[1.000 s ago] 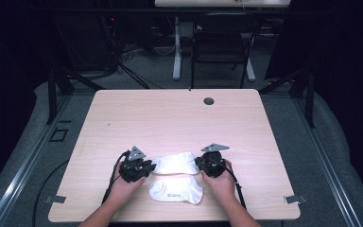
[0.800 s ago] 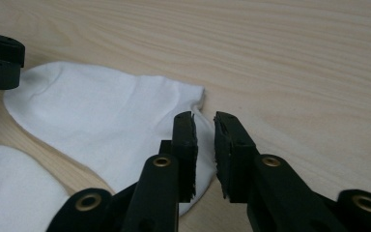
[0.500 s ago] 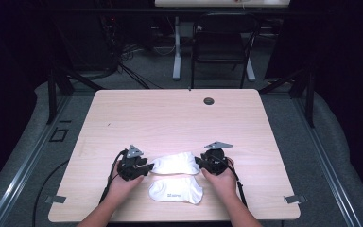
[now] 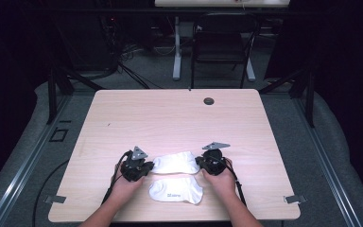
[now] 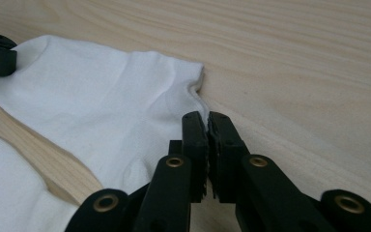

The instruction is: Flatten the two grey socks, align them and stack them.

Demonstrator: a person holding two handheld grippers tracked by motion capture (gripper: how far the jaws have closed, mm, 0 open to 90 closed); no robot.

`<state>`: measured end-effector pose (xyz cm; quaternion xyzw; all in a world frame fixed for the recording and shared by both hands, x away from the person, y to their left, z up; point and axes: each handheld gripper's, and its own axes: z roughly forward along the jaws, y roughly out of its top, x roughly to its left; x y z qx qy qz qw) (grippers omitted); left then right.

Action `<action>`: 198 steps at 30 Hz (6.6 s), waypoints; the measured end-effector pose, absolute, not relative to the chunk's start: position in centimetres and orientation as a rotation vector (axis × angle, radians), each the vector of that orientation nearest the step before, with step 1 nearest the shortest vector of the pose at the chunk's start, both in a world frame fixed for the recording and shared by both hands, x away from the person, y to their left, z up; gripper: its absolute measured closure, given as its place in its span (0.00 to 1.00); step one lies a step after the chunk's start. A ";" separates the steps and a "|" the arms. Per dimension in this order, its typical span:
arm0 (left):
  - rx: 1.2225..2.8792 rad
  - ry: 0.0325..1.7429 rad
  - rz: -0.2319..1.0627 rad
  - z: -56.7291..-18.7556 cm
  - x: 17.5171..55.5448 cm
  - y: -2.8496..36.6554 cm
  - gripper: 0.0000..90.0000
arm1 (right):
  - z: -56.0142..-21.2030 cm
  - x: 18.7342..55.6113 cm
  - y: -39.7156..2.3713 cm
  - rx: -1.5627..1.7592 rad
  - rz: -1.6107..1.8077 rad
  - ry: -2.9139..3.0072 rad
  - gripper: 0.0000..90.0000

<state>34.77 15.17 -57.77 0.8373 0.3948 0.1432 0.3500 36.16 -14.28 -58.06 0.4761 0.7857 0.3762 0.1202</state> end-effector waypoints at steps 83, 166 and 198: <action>2.063 0.915 0.191 -53.4 28.0 16.7 0.96 | -51.9 27.4 -14.3 1.223 1.260 2.394 0.97; 2.127 0.957 0.180 -57.4 27.6 16.2 0.88 | -55.8 27.3 -15.8 1.350 1.183 2.419 0.92; 2.146 0.872 0.150 -57.8 26.9 14.9 0.65 | -57.2 27.2 -13.8 1.194 1.112 2.491 0.74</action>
